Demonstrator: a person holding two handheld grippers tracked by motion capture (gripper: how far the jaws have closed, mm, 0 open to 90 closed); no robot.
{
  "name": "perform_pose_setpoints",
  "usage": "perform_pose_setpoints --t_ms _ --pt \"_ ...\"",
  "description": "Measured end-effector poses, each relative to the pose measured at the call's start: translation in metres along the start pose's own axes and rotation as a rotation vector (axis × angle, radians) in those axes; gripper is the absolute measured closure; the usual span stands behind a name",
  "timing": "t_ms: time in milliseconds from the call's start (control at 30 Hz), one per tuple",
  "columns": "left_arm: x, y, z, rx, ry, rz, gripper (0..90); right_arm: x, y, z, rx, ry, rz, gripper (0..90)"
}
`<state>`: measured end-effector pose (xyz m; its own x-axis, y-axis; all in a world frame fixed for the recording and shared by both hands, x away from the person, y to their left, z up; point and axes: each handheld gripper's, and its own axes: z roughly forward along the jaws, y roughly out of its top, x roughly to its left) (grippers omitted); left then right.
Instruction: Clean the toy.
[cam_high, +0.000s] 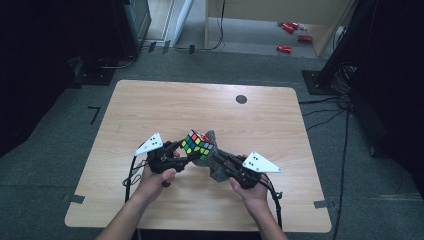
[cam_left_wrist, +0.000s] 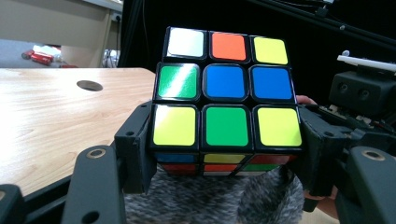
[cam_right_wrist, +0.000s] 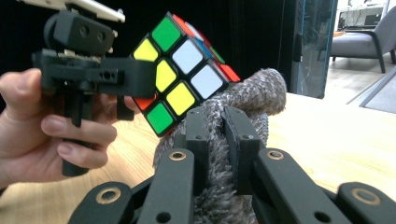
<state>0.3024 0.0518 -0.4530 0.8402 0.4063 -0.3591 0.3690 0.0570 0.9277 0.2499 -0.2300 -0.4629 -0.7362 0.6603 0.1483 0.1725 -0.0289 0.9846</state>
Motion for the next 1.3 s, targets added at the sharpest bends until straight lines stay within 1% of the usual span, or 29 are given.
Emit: perform_pose_setpoints --t_ms 67,167,200,233,300,333,400,467,533,567,633,767,833,933,1033,1100,1133,1167,1200,1233,1267,1300 --pt "0.000 0.000 0.000 0.001 0.002 -0.006 35.3 0.001 -0.002 0.001 0.009 0.008 -0.002 83.2" --pt "0.001 0.000 0.000 0.000 0.005 -0.012 35.3 0.007 -0.006 0.005 0.031 0.052 -0.012 83.8" --pt "0.001 0.001 -0.001 -0.004 0.004 -0.017 35.3 0.009 -0.007 0.006 0.041 0.071 -0.020 83.8" --pt "0.001 0.001 -0.002 -0.005 0.003 -0.017 35.3 0.013 -0.007 0.008 0.052 0.086 -0.038 83.9" --pt "0.002 0.001 -0.002 -0.005 -0.001 -0.019 35.3 0.015 -0.006 0.009 0.056 0.083 -0.050 83.9" --pt "0.002 0.001 -0.003 -0.006 -0.004 -0.021 35.3 0.014 -0.005 0.008 0.046 0.078 -0.046 84.0" --pt "0.001 0.001 -0.002 -0.001 -0.009 -0.021 35.3 0.009 -0.001 0.004 0.021 0.052 -0.030 84.1" --pt "0.001 0.000 -0.001 0.005 -0.014 -0.017 35.3 0.003 0.002 0.000 -0.009 0.023 -0.003 84.1" --pt "0.001 0.000 0.000 0.010 -0.015 -0.020 35.3 0.000 0.003 -0.003 -0.017 0.004 0.006 84.1" --pt "0.001 0.000 0.000 0.010 -0.014 -0.023 35.3 0.000 0.003 -0.003 -0.015 0.003 0.003 84.1" --pt "0.001 0.000 0.000 0.011 -0.010 -0.025 35.3 0.003 0.000 0.001 0.004 0.018 -0.005 84.0" --pt "0.002 0.000 0.000 0.016 0.002 -0.027 35.3 0.010 -0.006 0.007 0.045 0.063 -0.023 83.7" --pt "0.002 -0.001 0.001 0.021 0.008 -0.024 35.3 0.009 -0.006 0.007 0.047 0.065 -0.021 83.7" --pt "0.002 -0.002 0.001 0.031 0.004 -0.017 35.3 0.003 -0.002 0.003 0.024 0.045 -0.004 83.8" --pt "0.002 -0.001 0.001 0.026 0.004 -0.019 35.3 -0.003 0.000 -0.001 -0.004 0.026 0.023 83.8" --pt "0.003 -0.001 0.001 0.026 0.013 -0.019 35.3 -0.001 -0.001 -0.001 0.000 0.033 0.018 83.8" --pt "0.003 -0.001 0.000 0.028 0.019 -0.019 35.3 0.001 -0.002 0.000 0.010 0.039 0.008 83.7" --pt "0.004 0.000 0.000 0.029 0.023 -0.020 35.3 0.003 -0.003 0.002 0.025 0.033 -0.018 83.6" --pt "0.004 0.000 0.000 0.031 0.028 -0.017 35.3 0.004 -0.004 0.003 0.034 0.020 -0.025 83.5" --pt "0.004 0.000 0.000 0.035 0.033 -0.011 35.3 0.003 -0.004 0.003 0.042 0.010 -0.022 83.3" --pt "0.004 -0.001 0.000 0.038 0.037 -0.007 35.3 0.001 -0.004 0.003 0.051 -0.020 -0.018 82.9" --pt "0.004 -0.001 0.000 0.041 0.039 -0.008 35.3 -0.001 -0.005 0.002 0.065 -0.061 -0.016 82.7"
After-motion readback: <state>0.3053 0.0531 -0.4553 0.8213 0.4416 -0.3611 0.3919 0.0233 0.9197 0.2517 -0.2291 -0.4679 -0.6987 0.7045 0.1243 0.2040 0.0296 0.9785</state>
